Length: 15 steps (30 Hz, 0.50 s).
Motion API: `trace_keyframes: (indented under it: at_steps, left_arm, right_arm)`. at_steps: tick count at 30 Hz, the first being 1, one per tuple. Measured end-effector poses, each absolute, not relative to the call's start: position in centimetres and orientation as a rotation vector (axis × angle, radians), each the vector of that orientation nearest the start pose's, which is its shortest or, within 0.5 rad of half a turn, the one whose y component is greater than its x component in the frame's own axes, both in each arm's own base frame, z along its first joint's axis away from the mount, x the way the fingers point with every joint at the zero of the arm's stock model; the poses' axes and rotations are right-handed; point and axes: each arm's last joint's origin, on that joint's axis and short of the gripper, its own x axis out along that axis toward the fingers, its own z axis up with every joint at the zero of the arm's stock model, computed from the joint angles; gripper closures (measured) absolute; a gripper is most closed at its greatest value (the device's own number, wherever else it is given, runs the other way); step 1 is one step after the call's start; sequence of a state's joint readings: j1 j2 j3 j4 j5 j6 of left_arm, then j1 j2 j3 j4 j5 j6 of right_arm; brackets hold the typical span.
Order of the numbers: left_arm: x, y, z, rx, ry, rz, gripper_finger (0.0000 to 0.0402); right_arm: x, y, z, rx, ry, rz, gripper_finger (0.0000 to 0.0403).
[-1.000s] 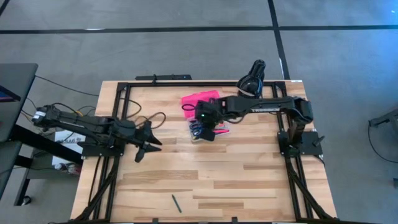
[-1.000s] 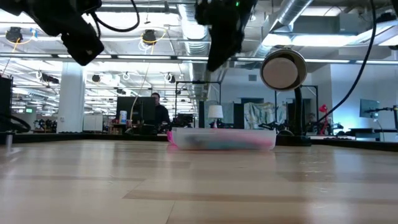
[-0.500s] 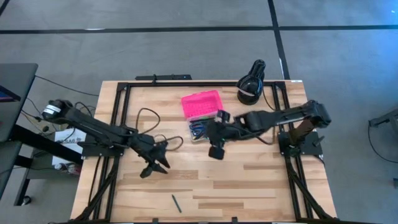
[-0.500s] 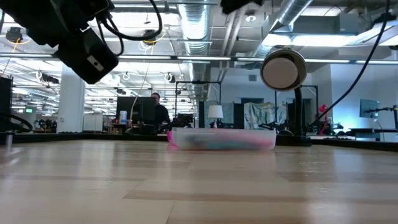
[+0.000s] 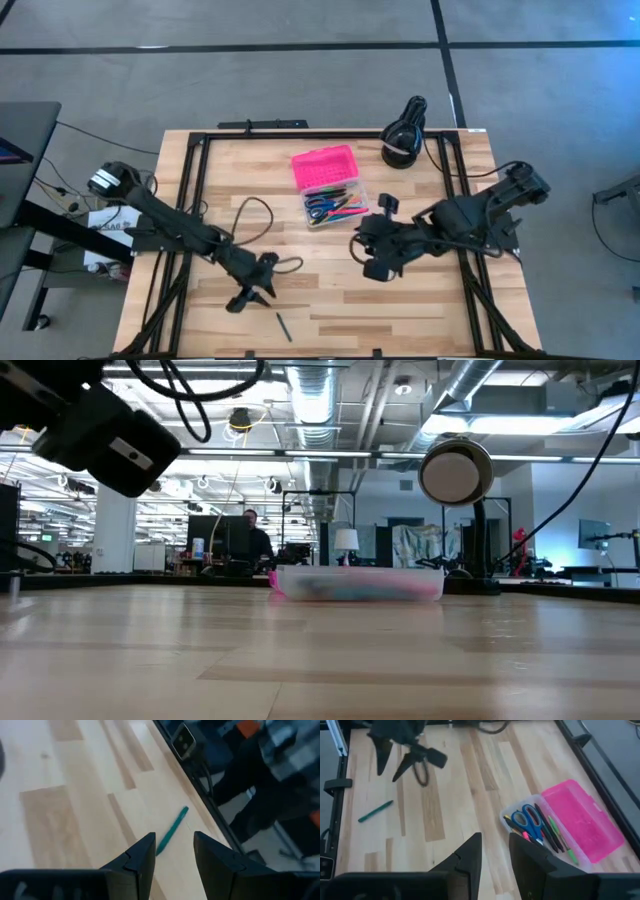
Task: Pick & place school supplies into a supply box
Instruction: Put the green crayon into the pink supply box
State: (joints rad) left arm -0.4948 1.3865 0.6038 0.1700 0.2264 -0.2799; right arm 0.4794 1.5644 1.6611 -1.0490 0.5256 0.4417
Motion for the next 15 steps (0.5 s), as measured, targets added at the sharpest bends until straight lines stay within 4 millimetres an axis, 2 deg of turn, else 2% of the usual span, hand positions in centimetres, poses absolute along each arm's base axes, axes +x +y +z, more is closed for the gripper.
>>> trace_keyframes:
  at_steps: [8, 15]
  left_arm:
    - [24.7, -16.2, 16.0, 0.044, 0.720, -0.607, 0.0274]
    - [26.8, -17.8, 13.2, 0.098, 0.800, -0.692, 0.0274]
  right_arm:
    - [27.1, 13.5, 37.5, -0.045, 0.818, -0.250, 0.0310]
    - [27.1, 13.6, 37.4, -0.045, 0.832, -0.253, 0.0310]
